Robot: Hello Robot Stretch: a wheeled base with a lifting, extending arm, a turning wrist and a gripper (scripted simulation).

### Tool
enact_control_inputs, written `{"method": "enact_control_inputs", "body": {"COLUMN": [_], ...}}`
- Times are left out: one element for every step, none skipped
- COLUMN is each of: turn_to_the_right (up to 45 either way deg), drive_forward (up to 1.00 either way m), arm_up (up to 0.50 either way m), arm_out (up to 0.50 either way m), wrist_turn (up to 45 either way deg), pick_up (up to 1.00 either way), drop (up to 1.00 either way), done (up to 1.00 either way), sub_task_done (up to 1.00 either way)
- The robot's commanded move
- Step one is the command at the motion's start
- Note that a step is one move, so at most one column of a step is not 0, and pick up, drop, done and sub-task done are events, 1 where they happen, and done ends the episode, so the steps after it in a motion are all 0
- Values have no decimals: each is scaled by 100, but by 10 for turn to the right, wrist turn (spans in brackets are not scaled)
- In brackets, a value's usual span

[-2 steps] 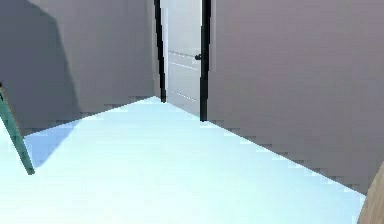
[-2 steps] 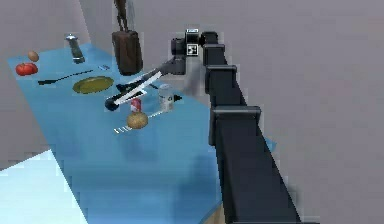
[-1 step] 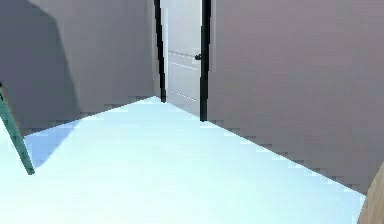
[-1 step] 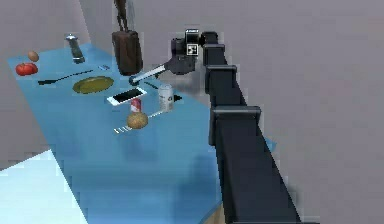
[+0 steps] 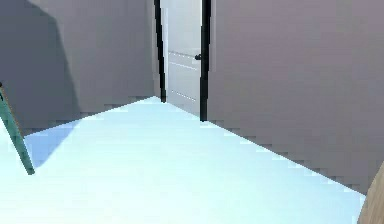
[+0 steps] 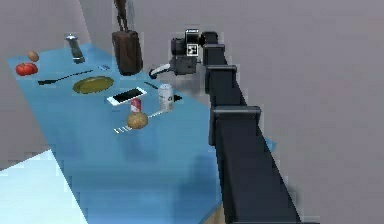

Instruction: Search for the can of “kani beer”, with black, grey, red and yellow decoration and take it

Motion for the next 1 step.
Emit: {"method": "enact_control_inputs", "body": {"turn_to_the_right": [0], "drive_forward": [0], "arm_up": [-16], "arm_out": [0], "wrist_turn": [0], "pick_up": [0], "drop": [0], "done": [0], "sub_task_done": [0]}}
